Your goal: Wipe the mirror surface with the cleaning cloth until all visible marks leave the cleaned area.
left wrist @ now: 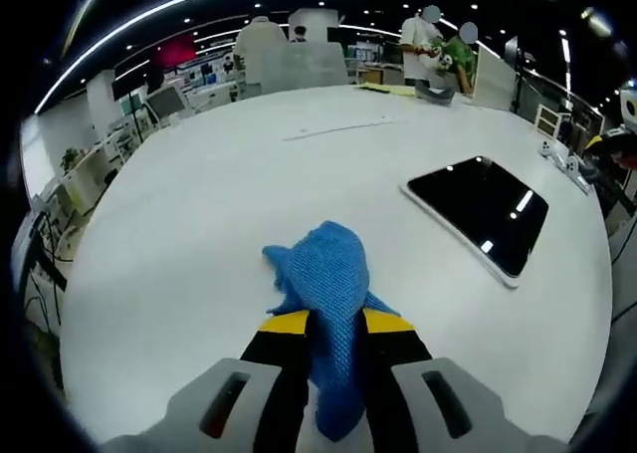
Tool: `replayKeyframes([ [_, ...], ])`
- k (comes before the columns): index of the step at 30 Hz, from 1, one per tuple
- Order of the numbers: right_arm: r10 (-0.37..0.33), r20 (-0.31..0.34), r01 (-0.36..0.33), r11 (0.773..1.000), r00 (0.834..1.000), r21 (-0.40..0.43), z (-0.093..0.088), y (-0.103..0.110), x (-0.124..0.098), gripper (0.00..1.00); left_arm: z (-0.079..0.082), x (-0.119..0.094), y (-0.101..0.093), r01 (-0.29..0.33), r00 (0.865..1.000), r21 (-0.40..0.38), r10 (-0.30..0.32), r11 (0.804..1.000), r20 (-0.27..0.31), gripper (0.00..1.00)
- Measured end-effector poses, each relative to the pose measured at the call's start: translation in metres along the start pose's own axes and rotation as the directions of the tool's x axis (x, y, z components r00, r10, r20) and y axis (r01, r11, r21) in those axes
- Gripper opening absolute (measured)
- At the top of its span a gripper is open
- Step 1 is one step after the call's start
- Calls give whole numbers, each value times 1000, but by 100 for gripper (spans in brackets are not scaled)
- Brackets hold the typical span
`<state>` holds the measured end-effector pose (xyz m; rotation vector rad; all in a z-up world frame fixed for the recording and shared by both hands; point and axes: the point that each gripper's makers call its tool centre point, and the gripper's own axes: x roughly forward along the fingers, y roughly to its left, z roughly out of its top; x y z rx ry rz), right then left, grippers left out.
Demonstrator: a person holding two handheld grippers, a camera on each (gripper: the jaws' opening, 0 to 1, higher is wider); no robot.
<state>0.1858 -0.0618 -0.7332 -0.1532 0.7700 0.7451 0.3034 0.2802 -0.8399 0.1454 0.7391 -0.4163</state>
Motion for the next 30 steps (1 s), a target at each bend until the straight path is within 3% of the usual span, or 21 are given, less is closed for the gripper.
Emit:
replayKeyframes([
  [14,-5,-13,5,1000,1000,2,-1,-5,1,100,2,4,17,18,1000,16,-18,1000,20,46],
  [25,-6,-4,6,1000,1000,2,4,-5,4,100,4,4,16,40,999,33,-41,999,7,49],
  [29,-9,1,9,1000,1000,-3,6,-6,3,100,10,-1,13,40,999,-39,-40,998,-6,49],
  [30,-11,4,11,1000,1000,-2,7,-6,2,100,16,-4,11,42,999,-40,-41,998,15,49],
])
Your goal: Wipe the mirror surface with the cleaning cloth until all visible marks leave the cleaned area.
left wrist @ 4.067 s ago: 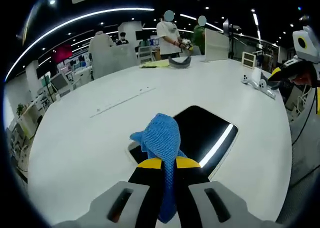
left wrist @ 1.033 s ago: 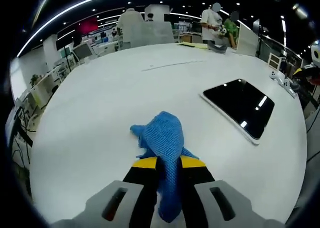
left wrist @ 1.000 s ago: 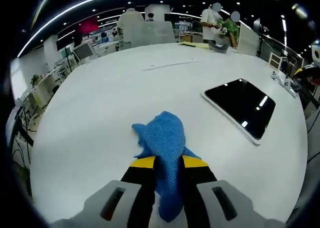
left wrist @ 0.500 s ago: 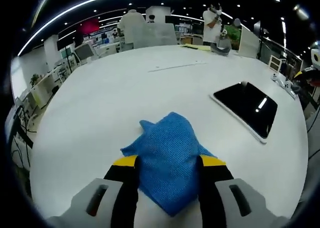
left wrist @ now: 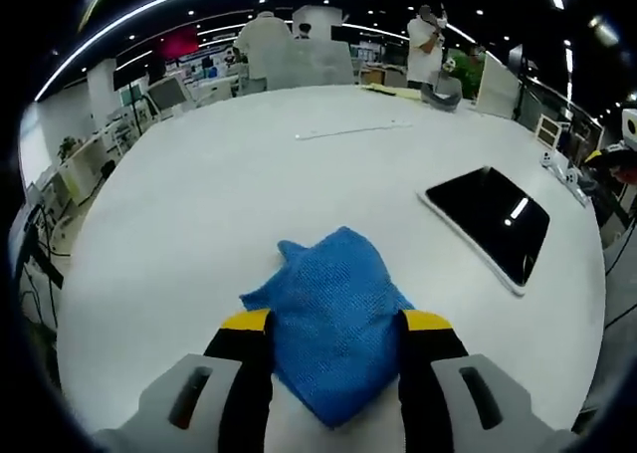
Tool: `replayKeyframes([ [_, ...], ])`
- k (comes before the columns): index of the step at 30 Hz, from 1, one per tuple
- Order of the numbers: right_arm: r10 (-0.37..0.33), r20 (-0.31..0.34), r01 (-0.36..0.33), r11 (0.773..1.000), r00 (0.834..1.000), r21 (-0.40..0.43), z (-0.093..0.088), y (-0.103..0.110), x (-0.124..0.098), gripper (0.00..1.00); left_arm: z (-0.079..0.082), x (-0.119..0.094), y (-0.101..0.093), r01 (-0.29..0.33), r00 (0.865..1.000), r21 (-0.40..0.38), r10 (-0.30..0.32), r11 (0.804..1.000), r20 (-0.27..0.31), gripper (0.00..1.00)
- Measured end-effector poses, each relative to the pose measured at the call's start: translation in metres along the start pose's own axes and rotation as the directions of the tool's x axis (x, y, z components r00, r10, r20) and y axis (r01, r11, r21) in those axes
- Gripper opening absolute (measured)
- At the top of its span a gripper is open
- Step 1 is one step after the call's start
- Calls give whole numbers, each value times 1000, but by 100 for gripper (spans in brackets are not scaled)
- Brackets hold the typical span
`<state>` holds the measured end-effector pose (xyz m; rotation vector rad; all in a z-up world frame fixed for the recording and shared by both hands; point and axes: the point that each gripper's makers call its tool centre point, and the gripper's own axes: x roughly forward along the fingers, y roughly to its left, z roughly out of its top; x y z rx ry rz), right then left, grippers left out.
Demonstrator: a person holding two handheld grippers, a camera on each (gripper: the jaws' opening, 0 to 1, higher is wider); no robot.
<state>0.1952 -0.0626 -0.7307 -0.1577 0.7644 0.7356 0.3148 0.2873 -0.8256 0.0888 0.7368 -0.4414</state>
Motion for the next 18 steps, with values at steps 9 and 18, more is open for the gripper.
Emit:
replayKeyframes([
  [9,-10,20,10,1000,1000,-3,3,-5,-4,100,23,-45,-56,93,995,101,-97,991,37,57],
  [18,-11,46,12,1000,999,-23,9,-9,-9,100,42,-102,-129,195,975,175,-210,965,67,73],
])
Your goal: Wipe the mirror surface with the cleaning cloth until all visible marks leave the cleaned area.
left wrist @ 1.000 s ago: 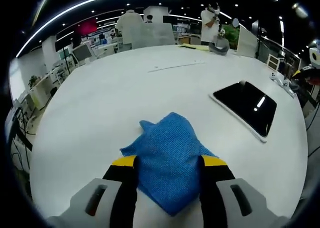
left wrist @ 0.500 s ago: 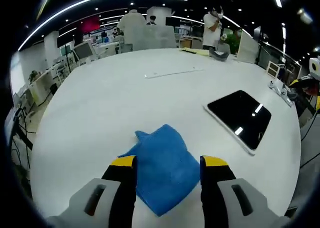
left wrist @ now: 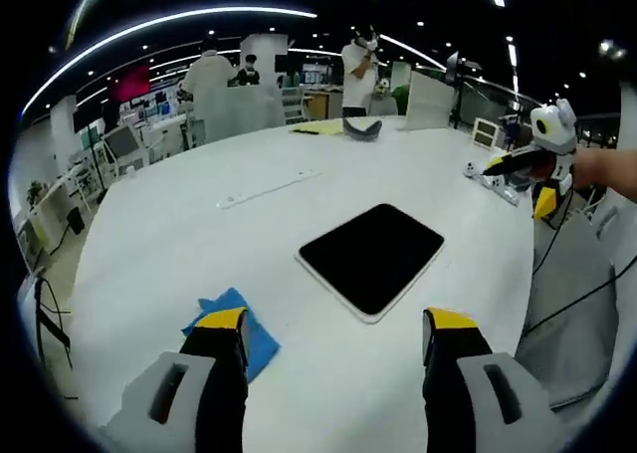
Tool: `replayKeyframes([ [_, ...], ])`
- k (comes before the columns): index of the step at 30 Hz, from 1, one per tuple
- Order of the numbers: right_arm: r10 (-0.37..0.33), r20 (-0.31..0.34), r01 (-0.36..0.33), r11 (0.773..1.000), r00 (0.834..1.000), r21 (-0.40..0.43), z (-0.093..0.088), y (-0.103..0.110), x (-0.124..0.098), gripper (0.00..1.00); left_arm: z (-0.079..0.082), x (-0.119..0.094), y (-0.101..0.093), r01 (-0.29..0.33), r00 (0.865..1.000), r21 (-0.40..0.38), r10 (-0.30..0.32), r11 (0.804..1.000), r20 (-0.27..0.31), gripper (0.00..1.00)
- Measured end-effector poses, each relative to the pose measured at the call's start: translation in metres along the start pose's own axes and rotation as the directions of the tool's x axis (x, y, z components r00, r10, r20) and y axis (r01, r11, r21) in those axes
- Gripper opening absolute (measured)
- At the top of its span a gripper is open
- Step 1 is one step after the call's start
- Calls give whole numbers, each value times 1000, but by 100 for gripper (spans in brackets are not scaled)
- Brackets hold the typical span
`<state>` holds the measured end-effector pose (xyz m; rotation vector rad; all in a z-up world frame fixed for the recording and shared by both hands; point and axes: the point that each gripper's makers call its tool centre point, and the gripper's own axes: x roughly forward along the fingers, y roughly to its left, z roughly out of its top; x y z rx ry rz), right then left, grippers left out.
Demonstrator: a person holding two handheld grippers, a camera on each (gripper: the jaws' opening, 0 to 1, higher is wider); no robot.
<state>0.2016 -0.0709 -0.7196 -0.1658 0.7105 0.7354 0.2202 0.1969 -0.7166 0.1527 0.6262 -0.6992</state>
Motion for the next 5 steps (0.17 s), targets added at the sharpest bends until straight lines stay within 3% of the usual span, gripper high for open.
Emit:
replayKeyframes([
  [5,10,15,-9,1000,1000,-9,3,0,-2,100,4,-11,-41,59,998,49,-58,997,-16,77],
])
